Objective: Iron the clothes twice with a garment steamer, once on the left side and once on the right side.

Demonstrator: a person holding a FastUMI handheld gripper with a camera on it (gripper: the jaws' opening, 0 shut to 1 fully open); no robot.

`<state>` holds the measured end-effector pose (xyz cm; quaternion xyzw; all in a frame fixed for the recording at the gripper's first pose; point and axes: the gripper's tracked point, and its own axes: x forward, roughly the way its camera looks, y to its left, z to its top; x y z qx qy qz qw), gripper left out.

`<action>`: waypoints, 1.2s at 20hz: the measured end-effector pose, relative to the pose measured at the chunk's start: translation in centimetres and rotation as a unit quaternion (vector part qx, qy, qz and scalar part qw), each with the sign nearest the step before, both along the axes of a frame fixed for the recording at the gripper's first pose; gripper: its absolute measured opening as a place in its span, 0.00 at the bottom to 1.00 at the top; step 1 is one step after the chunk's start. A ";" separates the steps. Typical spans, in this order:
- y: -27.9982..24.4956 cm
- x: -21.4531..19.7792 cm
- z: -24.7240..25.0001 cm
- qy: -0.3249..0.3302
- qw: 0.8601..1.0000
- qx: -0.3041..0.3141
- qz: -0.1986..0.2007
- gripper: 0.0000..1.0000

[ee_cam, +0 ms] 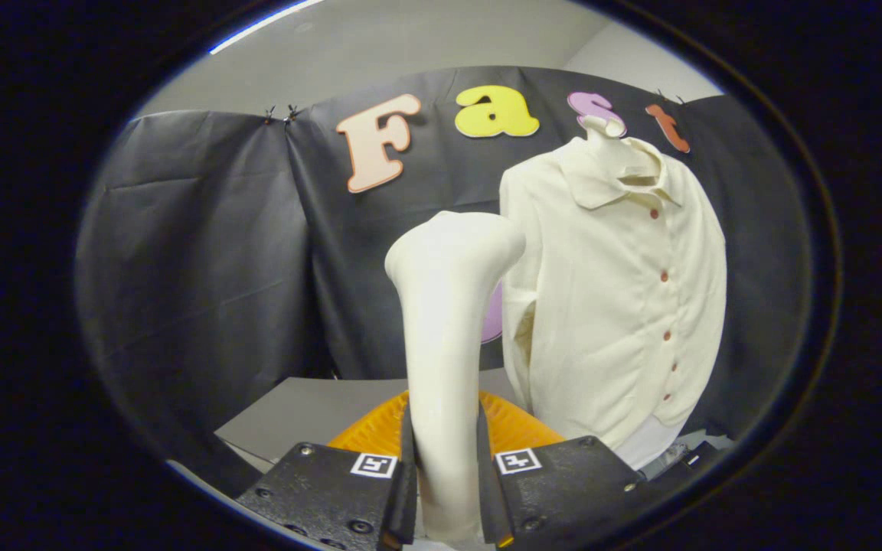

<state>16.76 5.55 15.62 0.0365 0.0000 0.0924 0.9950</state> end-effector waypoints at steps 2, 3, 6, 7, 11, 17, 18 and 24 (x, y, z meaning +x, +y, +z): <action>-2.4 0.6 1.2 -0.002 1.000 0.000 -0.004 0.33; -4.0 1.1 1.8 -0.004 1.000 -0.002 -0.011 0.33; -8.9 2.7 3.0 -0.006 0.999 0.000 -0.044 0.34; -10.4 3.3 3.5 -0.008 0.999 -0.001 -0.050 0.34; -15.4 5.8 4.7 -0.008 0.996 -0.010 -0.087 0.34; -17.2 8.2 5.3 -0.023 0.993 -0.055 -0.105 0.36; -16.6 8.3 4.6 -0.014 0.994 -0.053 -0.090 0.36; -15.7 9.5 1.3 0.010 0.995 -0.058 -0.075 0.36</action>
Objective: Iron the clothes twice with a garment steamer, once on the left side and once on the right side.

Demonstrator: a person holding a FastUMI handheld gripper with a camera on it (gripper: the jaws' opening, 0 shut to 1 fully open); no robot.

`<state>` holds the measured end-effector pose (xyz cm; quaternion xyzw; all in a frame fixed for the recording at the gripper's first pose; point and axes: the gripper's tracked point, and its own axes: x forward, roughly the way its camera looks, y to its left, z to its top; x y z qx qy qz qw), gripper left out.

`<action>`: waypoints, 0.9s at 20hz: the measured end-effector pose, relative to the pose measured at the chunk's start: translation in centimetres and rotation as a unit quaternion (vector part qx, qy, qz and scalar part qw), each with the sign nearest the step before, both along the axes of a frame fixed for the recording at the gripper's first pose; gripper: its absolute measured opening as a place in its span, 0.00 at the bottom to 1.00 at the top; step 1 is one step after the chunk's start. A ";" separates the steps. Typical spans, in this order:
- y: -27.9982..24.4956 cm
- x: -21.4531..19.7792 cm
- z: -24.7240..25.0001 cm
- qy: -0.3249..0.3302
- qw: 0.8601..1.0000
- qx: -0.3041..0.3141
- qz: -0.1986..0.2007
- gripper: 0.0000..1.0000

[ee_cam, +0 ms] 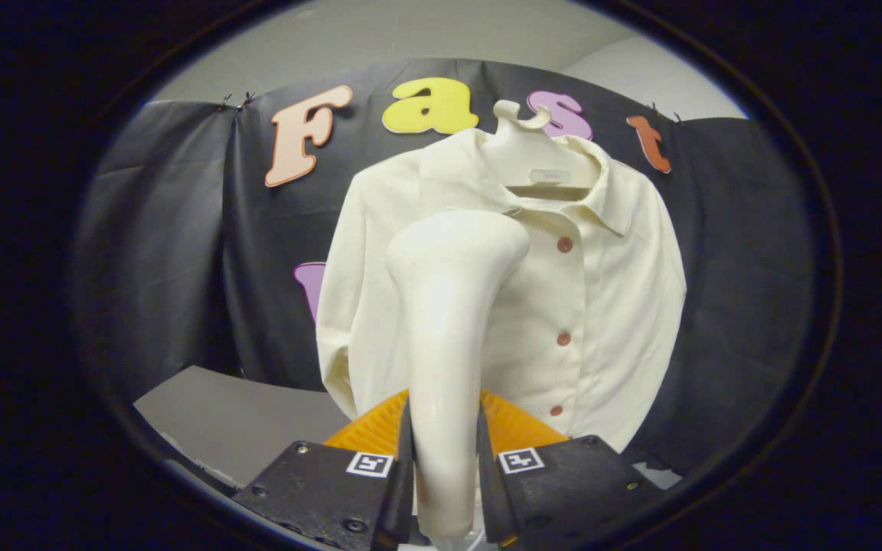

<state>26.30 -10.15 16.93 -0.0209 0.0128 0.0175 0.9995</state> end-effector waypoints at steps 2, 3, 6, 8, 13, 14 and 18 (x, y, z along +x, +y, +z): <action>-0.2 0.5 -1.1 0.007 1.000 0.009 -0.005 0.36; -0.3 0.7 -1.5 0.009 1.000 0.010 -0.006 0.36; -0.5 1.1 -3.1 0.017 1.000 0.012 -0.010 0.37; -0.5 1.2 -4.3 0.025 1.000 0.014 -0.008 0.37; -1.4 1.2 -8.3 0.047 0.999 0.012 -0.011 0.37; -1.5 1.2 -9.3 0.057 0.998 0.015 -0.010 0.36; -2.6 1.2 -13.6 0.090 0.996 0.015 -0.012 0.35</action>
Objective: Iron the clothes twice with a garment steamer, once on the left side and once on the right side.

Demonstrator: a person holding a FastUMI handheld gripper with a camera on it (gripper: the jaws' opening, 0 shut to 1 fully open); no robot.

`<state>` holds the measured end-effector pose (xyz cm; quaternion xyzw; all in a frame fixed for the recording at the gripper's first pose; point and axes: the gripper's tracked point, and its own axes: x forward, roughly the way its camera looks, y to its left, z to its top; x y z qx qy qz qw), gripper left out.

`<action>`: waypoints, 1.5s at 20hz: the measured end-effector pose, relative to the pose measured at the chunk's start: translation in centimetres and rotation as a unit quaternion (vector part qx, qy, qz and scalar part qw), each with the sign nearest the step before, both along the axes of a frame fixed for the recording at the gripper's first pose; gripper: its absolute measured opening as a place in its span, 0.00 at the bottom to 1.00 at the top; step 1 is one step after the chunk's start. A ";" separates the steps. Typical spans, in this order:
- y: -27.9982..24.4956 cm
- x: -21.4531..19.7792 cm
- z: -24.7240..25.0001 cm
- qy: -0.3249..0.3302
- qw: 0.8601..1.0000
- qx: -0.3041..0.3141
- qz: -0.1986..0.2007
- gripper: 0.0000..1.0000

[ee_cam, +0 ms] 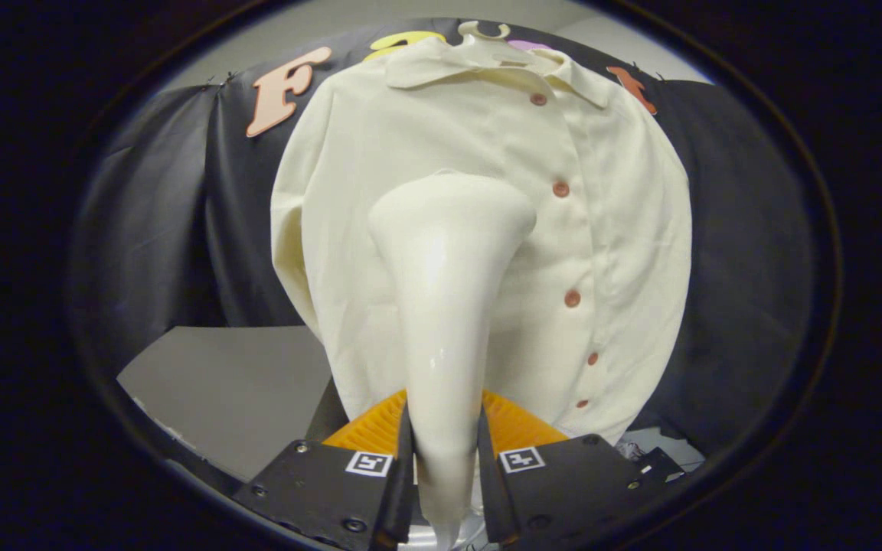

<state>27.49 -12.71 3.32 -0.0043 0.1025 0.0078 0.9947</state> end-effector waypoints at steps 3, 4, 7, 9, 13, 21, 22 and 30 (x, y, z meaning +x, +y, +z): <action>-0.4 -0.4 -3.8 0.023 1.000 0.012 0.005 0.35; -0.7 -0.6 -5.2 0.034 0.999 0.012 0.003 0.35; -0.8 -1.4 -9.6 0.077 0.997 0.028 0.009 0.34; -0.8 -1.9 -12.2 0.103 0.994 0.044 0.011 0.34; -1.3 -2.7 -16.8 0.143 0.988 0.064 0.009 0.35; -1.8 -4.5 -21.6 0.190 0.980 0.057 0.005 0.35; -1.7 -5.0 -21.6 0.202 0.978 0.058 0.007 0.35; -0.9 -7.3 -18.1 0.169 0.982 0.084 0.021 0.35</action>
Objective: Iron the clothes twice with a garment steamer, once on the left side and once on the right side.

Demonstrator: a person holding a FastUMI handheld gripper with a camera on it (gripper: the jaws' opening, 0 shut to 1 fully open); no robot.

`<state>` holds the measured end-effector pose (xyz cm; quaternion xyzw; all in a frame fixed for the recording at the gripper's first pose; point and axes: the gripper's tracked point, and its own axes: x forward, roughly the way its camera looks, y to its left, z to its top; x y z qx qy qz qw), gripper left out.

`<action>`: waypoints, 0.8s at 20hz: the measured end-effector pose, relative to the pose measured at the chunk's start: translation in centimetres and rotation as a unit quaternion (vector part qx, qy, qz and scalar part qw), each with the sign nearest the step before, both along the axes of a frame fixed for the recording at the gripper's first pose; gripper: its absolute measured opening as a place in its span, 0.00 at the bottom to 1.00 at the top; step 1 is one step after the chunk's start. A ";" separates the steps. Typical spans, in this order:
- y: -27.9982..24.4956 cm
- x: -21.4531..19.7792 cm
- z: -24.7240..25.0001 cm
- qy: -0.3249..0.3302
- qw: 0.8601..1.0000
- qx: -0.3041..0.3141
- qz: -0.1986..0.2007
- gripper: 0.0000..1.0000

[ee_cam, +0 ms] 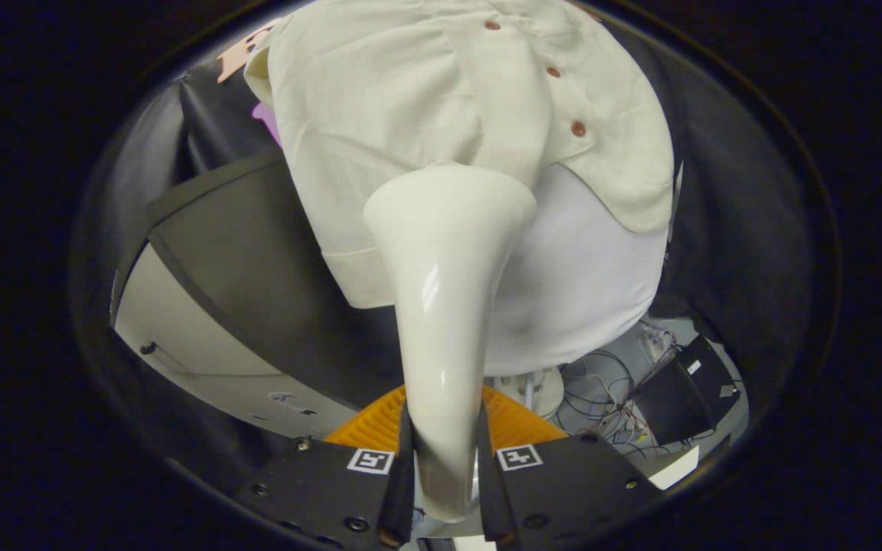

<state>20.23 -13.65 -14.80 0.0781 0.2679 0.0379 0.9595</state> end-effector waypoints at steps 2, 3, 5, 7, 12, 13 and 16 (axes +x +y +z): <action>-0.4 -0.4 2.4 -0.016 1.000 -0.002 0.002 0.35; -0.5 -0.5 3.8 -0.029 1.000 -0.005 0.001 0.35; -0.8 -0.7 6.8 -0.047 0.999 -0.006 0.004 0.34; -1.1 -0.9 11.1 -0.067 0.998 -0.013 0.005 0.34; -3.3 -0.1 21.4 -0.125 0.991 -0.051 0.014 0.34; -4.0 0.3 22.8 -0.132 0.989 -0.060 0.012 0.34; -6.9 0.5 25.9 -0.161 0.985 -0.066 -0.003 0.34</action>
